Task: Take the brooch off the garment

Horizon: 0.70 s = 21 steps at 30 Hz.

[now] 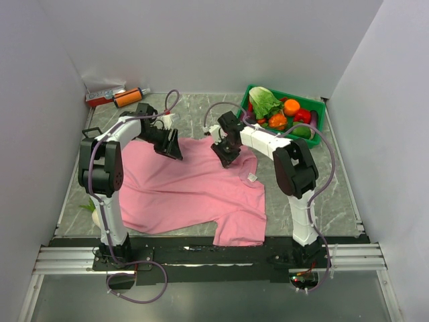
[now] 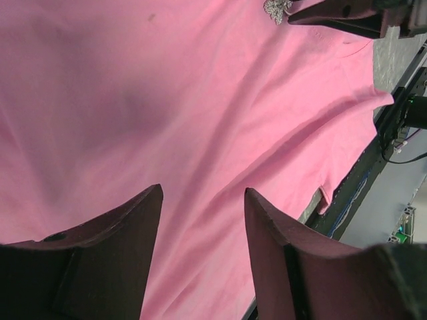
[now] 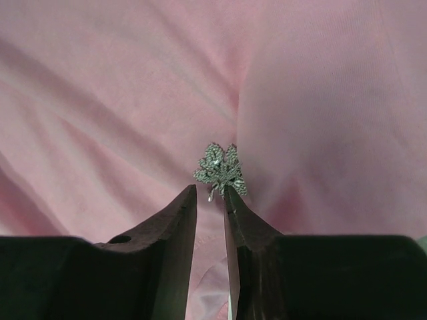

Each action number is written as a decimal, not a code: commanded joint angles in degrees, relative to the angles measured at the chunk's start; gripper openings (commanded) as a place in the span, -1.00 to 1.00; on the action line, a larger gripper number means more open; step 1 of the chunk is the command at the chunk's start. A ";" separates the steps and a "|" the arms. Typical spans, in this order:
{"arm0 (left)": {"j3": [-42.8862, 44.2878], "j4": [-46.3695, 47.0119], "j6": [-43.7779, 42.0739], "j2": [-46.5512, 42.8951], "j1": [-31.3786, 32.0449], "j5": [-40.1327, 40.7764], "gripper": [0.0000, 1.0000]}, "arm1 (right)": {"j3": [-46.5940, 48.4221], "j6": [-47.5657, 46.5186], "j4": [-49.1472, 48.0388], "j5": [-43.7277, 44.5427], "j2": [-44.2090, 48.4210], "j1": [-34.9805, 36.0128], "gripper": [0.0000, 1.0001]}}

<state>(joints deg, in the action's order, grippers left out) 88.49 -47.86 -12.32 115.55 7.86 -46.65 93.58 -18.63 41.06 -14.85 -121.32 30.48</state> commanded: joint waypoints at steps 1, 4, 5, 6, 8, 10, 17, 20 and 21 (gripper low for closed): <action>-0.51 0.39 0.36 -3.40 -0.21 -1.42 0.16 | 2.22 1.76 -1.86 2.72 -1.20 0.46 -0.40; -0.25 0.31 0.10 -3.31 -0.30 -0.72 0.16 | 2.75 2.28 -1.86 3.25 -2.17 0.37 -0.41; -0.33 0.31 0.01 -3.31 -0.30 -0.55 0.16 | 2.75 2.98 -2.21 3.60 -2.52 0.37 -0.42; -0.33 0.39 0.01 -3.40 -0.30 -0.46 0.16 | 2.66 3.25 -2.47 4.04 -2.69 0.46 -0.42; -0.33 0.39 0.01 -3.49 -0.30 -0.28 0.16 | 3.10 3.78 -2.30 4.57 -3.57 0.46 -0.45; -0.25 0.31 0.10 -3.40 -0.30 -0.37 0.16 | 3.63 4.13 -2.47 4.57 -3.75 0.37 -0.61; 0.55 0.31 -0.69 -3.31 -0.30 -0.37 0.16 | 5.82 3.43 0.60 1.59 -3.23 -0.77 -1.00; -0.86 2.06 -2.18 -4.80 -0.21 -0.19 0.16 | 9.49 1.77 4.90 -3.40 -2.79 -1.83 -1.00; -1.73 2.59 -2.88 -5.33 -0.12 -0.37 0.16 | 10.82 1.15 6.82 -5.17 -2.87 -2.00 -1.00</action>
<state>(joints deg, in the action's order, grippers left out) 87.94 -47.55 -12.67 115.11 7.79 -46.46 97.95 -15.66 43.00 -13.45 -124.09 29.80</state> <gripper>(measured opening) 0.582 0.008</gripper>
